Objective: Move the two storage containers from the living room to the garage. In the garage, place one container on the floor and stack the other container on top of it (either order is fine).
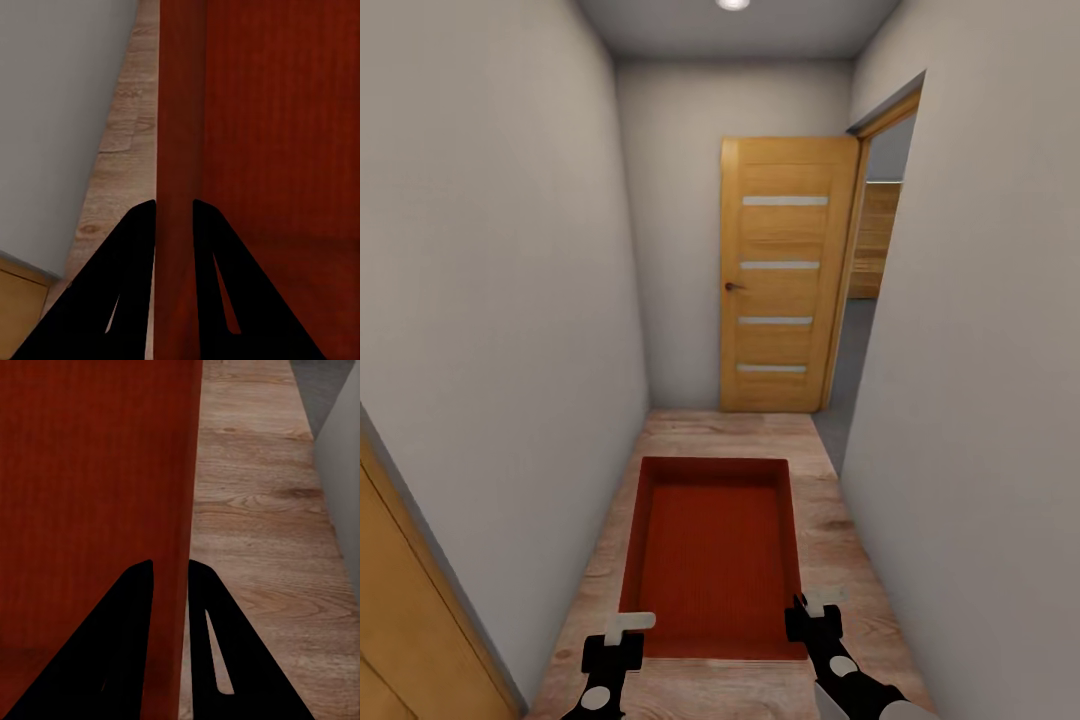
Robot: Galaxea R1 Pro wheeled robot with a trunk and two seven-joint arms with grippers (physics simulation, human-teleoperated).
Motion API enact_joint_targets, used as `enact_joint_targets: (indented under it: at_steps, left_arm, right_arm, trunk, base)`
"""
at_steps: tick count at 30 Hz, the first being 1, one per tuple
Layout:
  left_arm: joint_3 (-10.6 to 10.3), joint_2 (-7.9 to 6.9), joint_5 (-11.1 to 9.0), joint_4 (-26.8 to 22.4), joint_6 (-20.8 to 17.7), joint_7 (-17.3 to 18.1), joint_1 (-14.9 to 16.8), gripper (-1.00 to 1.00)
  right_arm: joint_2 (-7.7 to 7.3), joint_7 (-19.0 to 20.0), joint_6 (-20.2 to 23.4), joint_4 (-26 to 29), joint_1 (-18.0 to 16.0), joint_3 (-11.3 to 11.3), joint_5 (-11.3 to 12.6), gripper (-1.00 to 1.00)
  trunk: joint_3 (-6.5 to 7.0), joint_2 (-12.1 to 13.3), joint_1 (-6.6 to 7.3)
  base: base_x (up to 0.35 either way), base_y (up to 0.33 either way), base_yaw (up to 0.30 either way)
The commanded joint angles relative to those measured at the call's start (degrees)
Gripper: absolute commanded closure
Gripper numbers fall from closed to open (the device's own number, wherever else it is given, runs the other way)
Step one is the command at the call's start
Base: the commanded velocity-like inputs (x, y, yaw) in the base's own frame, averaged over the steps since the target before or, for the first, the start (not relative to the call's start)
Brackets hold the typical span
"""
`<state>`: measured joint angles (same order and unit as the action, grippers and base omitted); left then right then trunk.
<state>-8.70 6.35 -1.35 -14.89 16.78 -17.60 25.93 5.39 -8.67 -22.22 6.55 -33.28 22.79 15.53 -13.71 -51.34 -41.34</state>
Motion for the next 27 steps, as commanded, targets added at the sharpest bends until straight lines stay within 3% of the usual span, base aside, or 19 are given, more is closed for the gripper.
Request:
enact_joint_targets:
  at_steps: [1, 27]
  left_arm:
    - [1.76, -0.02, -2.96, -0.77, 3.26, -1.71, 0.09, 1.00]
    - [1.76, -0.02, -2.96, -0.83, 3.26, -1.65, 0.09, 1.00]
  right_arm:
    - [-0.03, -2.49, -0.20, -0.75, -0.03, -2.57, 1.52, 1.00]
    - [-0.03, -2.47, -0.20, -0.75, -0.04, -2.60, 1.56, 1.00]
  trunk:
    - [-0.08, -0.05, -0.04]
    - [-0.08, -0.05, -0.04]
  base:
    - [0.322, 0.000, 0.000]
    - [0.322, 0.000, 0.000]
